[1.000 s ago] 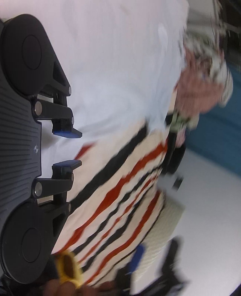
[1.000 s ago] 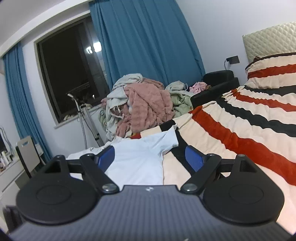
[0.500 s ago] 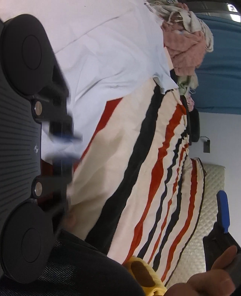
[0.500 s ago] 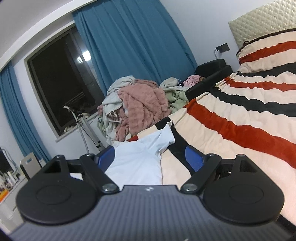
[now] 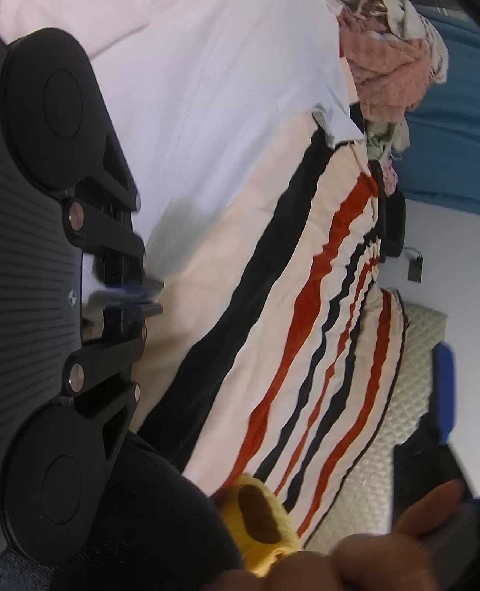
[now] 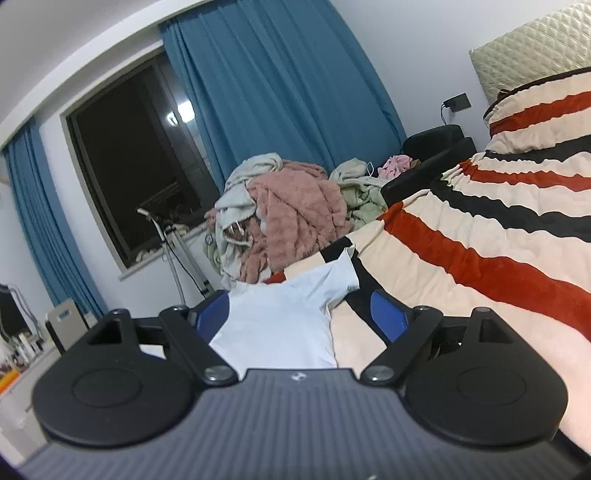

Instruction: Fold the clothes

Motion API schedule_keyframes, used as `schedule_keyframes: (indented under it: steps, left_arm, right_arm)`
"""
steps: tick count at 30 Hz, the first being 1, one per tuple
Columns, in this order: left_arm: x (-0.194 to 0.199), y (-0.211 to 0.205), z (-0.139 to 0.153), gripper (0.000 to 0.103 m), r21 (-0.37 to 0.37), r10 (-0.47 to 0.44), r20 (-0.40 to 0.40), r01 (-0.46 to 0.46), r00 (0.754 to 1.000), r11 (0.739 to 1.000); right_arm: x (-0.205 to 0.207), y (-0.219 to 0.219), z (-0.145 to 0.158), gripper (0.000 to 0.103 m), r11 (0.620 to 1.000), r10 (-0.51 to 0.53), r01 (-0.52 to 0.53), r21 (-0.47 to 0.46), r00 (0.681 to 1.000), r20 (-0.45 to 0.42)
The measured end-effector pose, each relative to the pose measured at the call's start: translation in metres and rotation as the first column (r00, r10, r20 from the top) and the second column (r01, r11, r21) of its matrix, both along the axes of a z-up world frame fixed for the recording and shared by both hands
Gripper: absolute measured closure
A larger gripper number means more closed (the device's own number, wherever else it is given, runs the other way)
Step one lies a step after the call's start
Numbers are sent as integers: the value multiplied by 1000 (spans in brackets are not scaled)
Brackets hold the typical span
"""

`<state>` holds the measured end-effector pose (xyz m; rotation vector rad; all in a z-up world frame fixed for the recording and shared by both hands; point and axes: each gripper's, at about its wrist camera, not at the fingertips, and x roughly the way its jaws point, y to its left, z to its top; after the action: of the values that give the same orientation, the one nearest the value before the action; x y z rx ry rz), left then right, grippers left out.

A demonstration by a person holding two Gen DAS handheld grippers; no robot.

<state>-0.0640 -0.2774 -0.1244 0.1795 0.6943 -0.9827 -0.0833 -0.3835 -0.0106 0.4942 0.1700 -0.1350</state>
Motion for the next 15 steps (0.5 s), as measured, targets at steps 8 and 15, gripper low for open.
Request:
schedule_keyframes:
  steps: [8,15]
  left_arm:
    - [13,49,47,23,24,94,85,-96,992,995]
    - [36,123,92,12,12,279,151,-284,948,959]
  right_arm:
    - [4,16,2,18,995,43,-44,-86,999,-15]
    - [7,33,4,18,985,81,-83,-153,997,-20]
